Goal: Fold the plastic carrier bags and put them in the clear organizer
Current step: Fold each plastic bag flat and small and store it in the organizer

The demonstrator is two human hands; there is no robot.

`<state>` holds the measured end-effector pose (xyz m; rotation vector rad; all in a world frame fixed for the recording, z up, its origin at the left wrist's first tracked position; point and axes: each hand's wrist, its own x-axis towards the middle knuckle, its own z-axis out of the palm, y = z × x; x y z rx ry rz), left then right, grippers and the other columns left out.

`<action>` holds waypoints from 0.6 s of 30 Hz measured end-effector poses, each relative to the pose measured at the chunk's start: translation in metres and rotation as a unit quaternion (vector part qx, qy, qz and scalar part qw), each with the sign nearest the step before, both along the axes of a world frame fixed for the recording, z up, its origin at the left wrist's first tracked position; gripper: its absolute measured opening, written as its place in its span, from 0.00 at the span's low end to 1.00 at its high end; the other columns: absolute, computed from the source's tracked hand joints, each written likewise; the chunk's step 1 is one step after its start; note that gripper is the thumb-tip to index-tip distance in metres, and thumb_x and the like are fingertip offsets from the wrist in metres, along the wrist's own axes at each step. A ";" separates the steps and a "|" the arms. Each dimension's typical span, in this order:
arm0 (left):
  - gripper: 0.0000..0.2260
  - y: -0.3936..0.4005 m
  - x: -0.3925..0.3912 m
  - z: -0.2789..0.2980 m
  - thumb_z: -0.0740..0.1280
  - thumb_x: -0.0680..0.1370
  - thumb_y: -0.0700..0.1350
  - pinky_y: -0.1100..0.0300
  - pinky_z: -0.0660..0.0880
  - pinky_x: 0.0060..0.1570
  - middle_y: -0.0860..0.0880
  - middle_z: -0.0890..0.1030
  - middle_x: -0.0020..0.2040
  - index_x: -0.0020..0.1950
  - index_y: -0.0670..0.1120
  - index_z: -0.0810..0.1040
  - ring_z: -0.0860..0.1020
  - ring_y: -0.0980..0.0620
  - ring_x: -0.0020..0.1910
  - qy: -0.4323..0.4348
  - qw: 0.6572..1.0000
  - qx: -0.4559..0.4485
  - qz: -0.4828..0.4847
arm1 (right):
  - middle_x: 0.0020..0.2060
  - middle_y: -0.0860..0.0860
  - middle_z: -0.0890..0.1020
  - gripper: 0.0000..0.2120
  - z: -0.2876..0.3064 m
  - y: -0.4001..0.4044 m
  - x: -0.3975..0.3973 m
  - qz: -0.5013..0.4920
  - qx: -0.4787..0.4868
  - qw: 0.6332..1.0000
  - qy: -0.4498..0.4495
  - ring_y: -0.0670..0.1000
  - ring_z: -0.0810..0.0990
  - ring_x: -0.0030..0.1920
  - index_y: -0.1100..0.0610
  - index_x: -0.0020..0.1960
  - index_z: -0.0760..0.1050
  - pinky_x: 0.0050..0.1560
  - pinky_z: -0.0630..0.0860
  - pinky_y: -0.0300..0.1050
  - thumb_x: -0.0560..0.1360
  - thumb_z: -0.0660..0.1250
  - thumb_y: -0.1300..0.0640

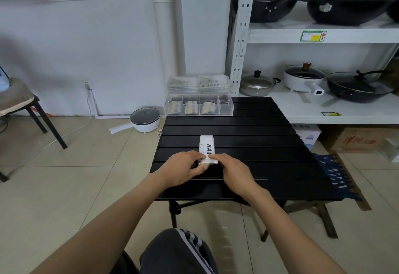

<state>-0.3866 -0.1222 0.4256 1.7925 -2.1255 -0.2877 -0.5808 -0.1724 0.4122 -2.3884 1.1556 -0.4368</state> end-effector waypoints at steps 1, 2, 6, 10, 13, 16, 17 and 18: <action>0.17 0.002 -0.002 0.001 0.58 0.80 0.58 0.59 0.73 0.48 0.53 0.81 0.53 0.64 0.52 0.75 0.78 0.54 0.47 0.026 1.000 -0.011 0.005 | 0.64 0.45 0.75 0.26 0.000 -0.001 -0.003 0.007 0.006 1.000 -0.017 0.51 0.75 0.61 0.45 0.70 0.69 0.59 0.73 0.50 0.77 0.57 0.66; 0.16 0.005 -0.004 0.002 0.57 0.81 0.58 0.56 0.75 0.48 0.53 0.82 0.49 0.62 0.52 0.76 0.78 0.54 0.44 0.054 0.998 -0.018 0.013 | 0.61 0.45 0.77 0.23 -0.001 -0.001 -0.004 0.012 0.009 0.999 -0.033 0.51 0.76 0.59 0.45 0.69 0.70 0.57 0.74 0.51 0.77 0.59 0.64; 0.12 0.013 -0.013 0.000 0.59 0.80 0.56 0.58 0.75 0.44 0.53 0.81 0.42 0.57 0.53 0.76 0.77 0.56 0.38 0.152 0.986 -0.025 0.060 | 0.47 0.44 0.81 0.07 -0.007 0.003 -0.002 -0.030 0.036 0.994 -0.104 0.45 0.77 0.44 0.47 0.55 0.77 0.45 0.74 0.47 0.78 0.66 0.52; 0.11 0.012 -0.023 -0.005 0.69 0.76 0.53 0.69 0.73 0.43 0.56 0.80 0.43 0.56 0.52 0.76 0.78 0.59 0.41 0.204 0.973 -0.037 0.106 | 0.41 0.44 0.81 0.05 -0.007 0.002 0.008 -0.115 0.048 0.984 -0.125 0.46 0.79 0.41 0.49 0.48 0.77 0.42 0.77 0.49 0.77 0.66 0.49; 0.09 0.002 -0.031 -0.010 0.69 0.76 0.47 0.64 0.76 0.46 0.54 0.81 0.44 0.55 0.47 0.79 0.79 0.57 0.41 0.234 0.954 -0.041 0.181 | 0.42 0.45 0.81 0.06 -0.004 0.003 0.015 -0.157 0.036 0.982 -0.097 0.47 0.78 0.42 0.50 0.50 0.77 0.39 0.73 0.45 0.78 0.64 0.49; 0.08 -0.008 -0.036 -0.014 0.68 0.77 0.46 0.63 0.73 0.44 0.55 0.80 0.43 0.54 0.47 0.79 0.77 0.58 0.41 0.210 0.946 -0.023 0.246 | 0.44 0.47 0.80 0.09 -0.002 0.006 0.021 -0.178 -0.004 0.983 -0.047 0.48 0.77 0.41 0.51 0.51 0.76 0.35 0.67 0.44 0.80 0.61 0.48; 0.07 -0.011 -0.037 -0.013 0.68 0.77 0.46 0.62 0.72 0.44 0.56 0.79 0.42 0.54 0.48 0.79 0.77 0.57 0.42 0.203 0.944 -0.014 0.259 | 0.46 0.48 0.79 0.10 -0.003 0.006 0.023 -0.187 -0.017 0.982 -0.030 0.48 0.76 0.41 0.52 0.51 0.76 0.34 0.66 0.43 0.81 0.60 0.48; 0.08 -0.013 -0.038 -0.013 0.67 0.77 0.46 0.61 0.72 0.44 0.56 0.78 0.41 0.54 0.48 0.79 0.77 0.56 0.43 0.195 0.943 -0.005 0.269 | 0.47 0.49 0.78 0.10 -0.004 0.007 0.025 -0.197 -0.029 0.980 -0.015 0.49 0.76 0.42 0.53 0.51 0.76 0.35 0.66 0.43 0.81 0.60 0.48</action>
